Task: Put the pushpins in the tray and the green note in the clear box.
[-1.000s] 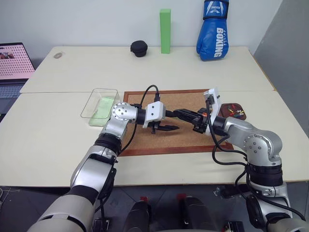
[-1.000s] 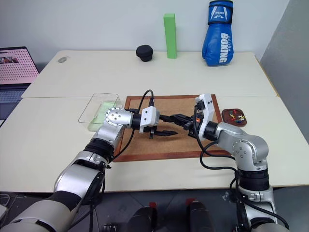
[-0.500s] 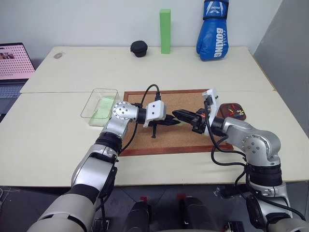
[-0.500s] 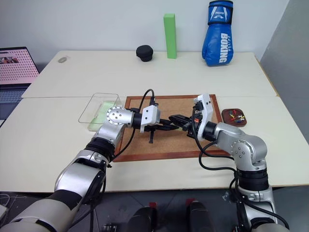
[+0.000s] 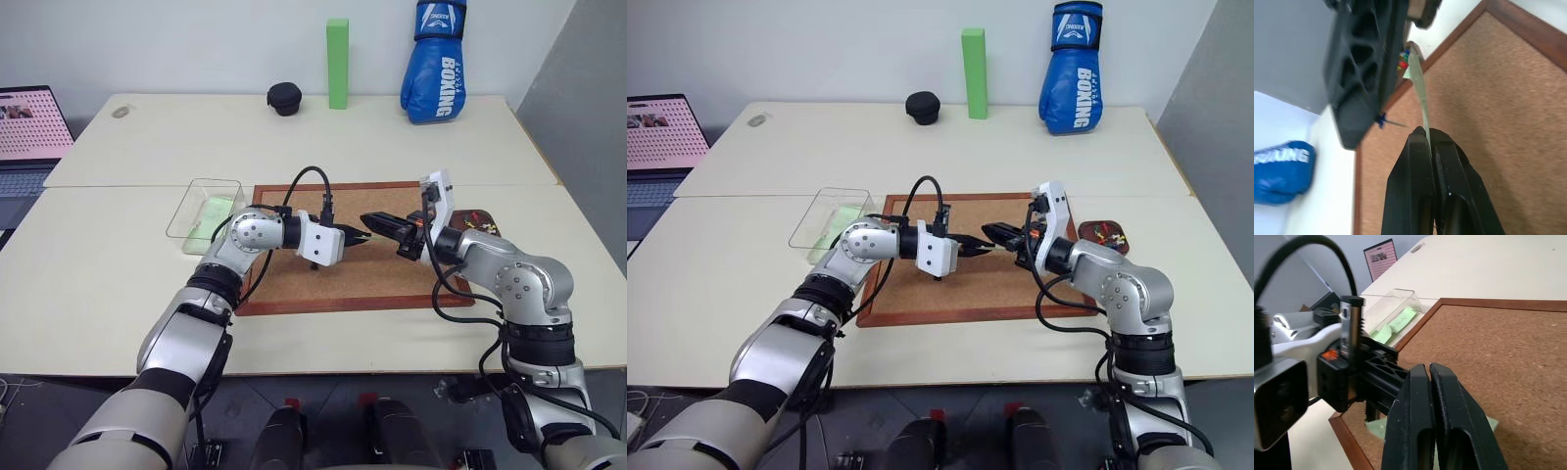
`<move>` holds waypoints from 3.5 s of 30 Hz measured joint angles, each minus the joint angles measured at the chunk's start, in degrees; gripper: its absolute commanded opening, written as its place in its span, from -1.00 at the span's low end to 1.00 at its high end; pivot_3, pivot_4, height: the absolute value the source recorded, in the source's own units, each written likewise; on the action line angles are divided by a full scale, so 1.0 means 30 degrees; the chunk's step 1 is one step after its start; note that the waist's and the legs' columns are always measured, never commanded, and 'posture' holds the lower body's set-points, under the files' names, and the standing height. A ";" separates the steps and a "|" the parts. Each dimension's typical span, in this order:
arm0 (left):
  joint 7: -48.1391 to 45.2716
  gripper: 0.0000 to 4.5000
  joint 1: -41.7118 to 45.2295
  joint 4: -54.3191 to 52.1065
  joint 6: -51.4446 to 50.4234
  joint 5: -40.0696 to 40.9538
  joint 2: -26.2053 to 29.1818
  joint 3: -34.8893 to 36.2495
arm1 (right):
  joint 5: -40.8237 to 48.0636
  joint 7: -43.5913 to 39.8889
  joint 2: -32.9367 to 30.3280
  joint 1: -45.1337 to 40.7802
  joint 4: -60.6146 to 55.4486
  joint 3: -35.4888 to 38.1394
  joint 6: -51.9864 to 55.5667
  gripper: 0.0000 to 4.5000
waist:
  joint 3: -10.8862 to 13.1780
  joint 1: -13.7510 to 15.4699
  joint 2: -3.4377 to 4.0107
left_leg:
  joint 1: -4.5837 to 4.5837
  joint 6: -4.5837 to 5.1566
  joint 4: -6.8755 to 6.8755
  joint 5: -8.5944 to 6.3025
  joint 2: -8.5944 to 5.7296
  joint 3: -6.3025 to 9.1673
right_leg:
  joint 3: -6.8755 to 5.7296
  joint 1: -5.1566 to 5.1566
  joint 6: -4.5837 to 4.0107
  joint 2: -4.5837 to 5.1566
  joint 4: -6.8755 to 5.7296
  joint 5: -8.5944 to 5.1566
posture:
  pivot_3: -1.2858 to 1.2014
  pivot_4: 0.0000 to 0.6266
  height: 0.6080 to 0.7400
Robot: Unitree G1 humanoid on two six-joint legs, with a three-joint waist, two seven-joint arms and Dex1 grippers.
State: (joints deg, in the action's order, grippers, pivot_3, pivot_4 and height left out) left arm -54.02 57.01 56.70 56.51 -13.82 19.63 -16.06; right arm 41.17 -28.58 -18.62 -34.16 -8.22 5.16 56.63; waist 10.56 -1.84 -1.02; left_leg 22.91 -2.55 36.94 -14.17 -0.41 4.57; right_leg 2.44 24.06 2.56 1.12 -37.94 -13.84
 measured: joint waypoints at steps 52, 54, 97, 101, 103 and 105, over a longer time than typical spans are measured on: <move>0.0179 -1.00 -0.7700 -1.6875 -2.6530 0.9607 -0.0333 0.0975 | -0.8795 0.3162 -0.2680 -0.1362 1.2808 0.2022 -1.1271 0.41 | -0.0002 -0.0409 0.0004 | -0.0066 0.0026 0.0006 0.0030 0.0002 -0.0038 | 0.0048 -0.0031 -0.0091 -0.0008 -0.0050 0.0064 | 0.03 -0.52 1.00; 0.0163 -1.00 -0.7686 -1.6875 -2.6524 0.9606 -0.0333 0.0975 | -0.8796 0.3161 -0.2680 -0.1362 1.2808 0.2031 -1.1271 0.62 | -0.0002 -0.0411 0.0004 | -0.0065 0.0025 0.0006 0.0030 0.0002 -0.0038 | 0.0049 -0.0031 -0.0091 -0.0007 -0.0049 0.0064 | 0.03 -0.52 1.00; 1.4341 -1.00 -0.8223 -1.8624 -2.8675 0.7169 0.1317 1.0413 | -0.1925 -0.1191 -0.1419 0.1820 -0.7493 -0.2265 -0.3908 0.99 | -0.0002 -0.0112 -0.0010 | -0.0122 0.0021 0.0020 0.0033 0.0006 0.0022 | 0.0002 -0.0114 0.0023 0.0031 -0.0012 0.0029 | 0.03 -0.52 1.00; 1.5510 -1.00 -0.9936 -1.8855 -2.9254 0.6871 0.0575 1.0535 | -0.1970 -0.1066 -0.1147 0.1728 -0.7147 -0.2694 -0.3852 0.99 | 0.0001 0.0189 -0.0035 | -0.0097 0.0019 0.0021 0.0033 -0.0007 0.0039 | -0.0024 -0.0113 0.0005 0.0043 0.0003 0.0039 | 0.03 -0.52 1.00; 1.6043 -1.00 -1.0184 -1.8868 -2.9680 0.6888 0.0040 1.0587 | -0.2023 -0.1145 -0.1151 0.1715 -0.6814 -0.2836 -0.3877 0.99 | 0.0007 0.0218 -0.0060 | -0.0094 0.0018 0.0028 0.0034 -0.0009 0.0039 | -0.0029 -0.0113 -0.0065 0.0042 0.0001 0.0082 | 0.03 -0.52 1.00; 1.6274 -0.91 -1.0181 -1.9034 -3.0007 0.7143 -0.0205 1.0726 | -0.2037 -0.1223 -0.1175 0.1687 -0.6712 -0.2869 -0.3938 1.00 | 0.0008 0.0178 -0.0062 | -0.0103 0.0018 0.0027 0.0034 -0.0005 0.0033 | -0.0027 -0.0114 -0.0067 0.0032 -0.0004 0.0083 | 0.03 -0.52 1.00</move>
State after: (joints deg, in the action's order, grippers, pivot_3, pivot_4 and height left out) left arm -5.19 26.47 -0.40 -33.51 7.61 19.02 16.12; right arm 35.06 -32.25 -22.15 -29.10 -28.35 -3.45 44.82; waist 10.59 -1.30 -1.21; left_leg 22.61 -2.50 37.02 -14.07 -0.42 4.67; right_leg 2.36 23.72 2.36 1.21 -37.95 -13.60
